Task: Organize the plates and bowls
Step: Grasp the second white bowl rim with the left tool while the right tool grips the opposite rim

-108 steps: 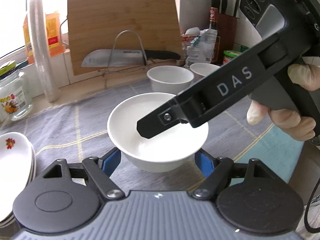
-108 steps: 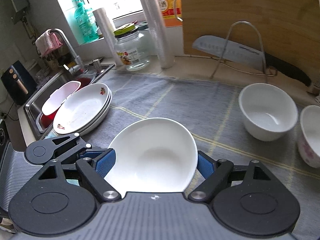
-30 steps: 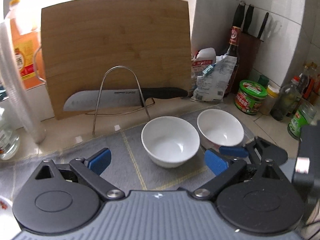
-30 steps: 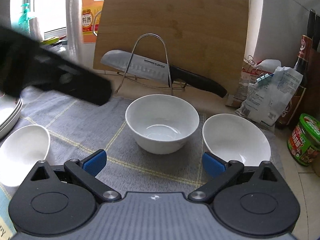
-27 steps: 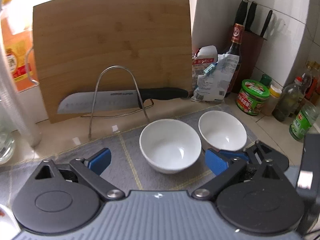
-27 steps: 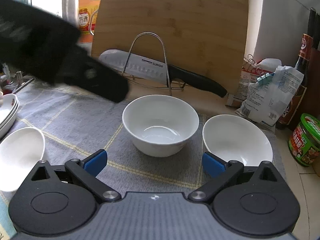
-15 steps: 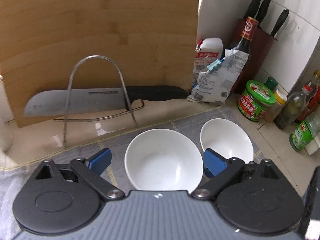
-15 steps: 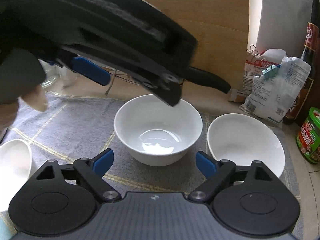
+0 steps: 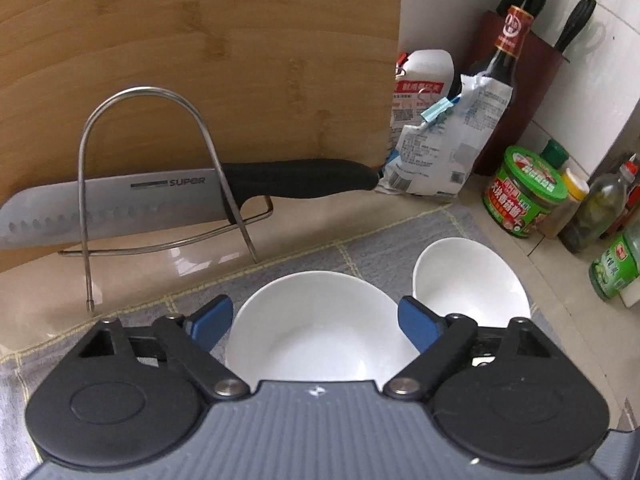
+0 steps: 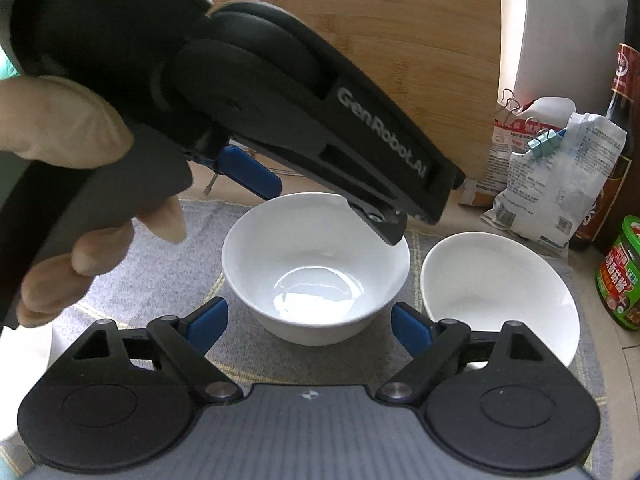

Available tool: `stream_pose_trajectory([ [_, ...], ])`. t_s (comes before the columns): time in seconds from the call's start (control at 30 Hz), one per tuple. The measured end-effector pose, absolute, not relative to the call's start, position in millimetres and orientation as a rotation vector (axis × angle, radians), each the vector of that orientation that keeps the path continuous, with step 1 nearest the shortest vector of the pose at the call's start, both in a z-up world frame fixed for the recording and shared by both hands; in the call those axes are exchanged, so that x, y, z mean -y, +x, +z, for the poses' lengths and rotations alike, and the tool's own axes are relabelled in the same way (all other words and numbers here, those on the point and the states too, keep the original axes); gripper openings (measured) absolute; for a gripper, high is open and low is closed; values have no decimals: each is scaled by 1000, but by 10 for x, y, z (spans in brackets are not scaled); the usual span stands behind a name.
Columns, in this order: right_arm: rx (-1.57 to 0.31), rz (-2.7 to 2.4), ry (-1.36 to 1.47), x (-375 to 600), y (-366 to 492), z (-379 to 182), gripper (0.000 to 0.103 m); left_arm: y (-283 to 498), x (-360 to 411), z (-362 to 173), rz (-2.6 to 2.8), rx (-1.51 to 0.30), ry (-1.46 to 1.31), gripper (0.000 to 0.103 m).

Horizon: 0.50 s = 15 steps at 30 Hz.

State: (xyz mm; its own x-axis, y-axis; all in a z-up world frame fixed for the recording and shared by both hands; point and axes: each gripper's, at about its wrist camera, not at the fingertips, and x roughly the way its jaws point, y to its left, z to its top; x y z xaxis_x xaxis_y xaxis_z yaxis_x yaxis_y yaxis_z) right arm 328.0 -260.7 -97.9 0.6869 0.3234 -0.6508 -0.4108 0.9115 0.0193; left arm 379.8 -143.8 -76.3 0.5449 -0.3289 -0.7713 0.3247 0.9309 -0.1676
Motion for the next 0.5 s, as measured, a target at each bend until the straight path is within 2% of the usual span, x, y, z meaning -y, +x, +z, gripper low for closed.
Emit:
stream_pose_trajectory([
  [0.5, -698, 406, -140, 2560, 3274, -974, 92, 3894, 1489, -856, -394, -931, 16, 83],
])
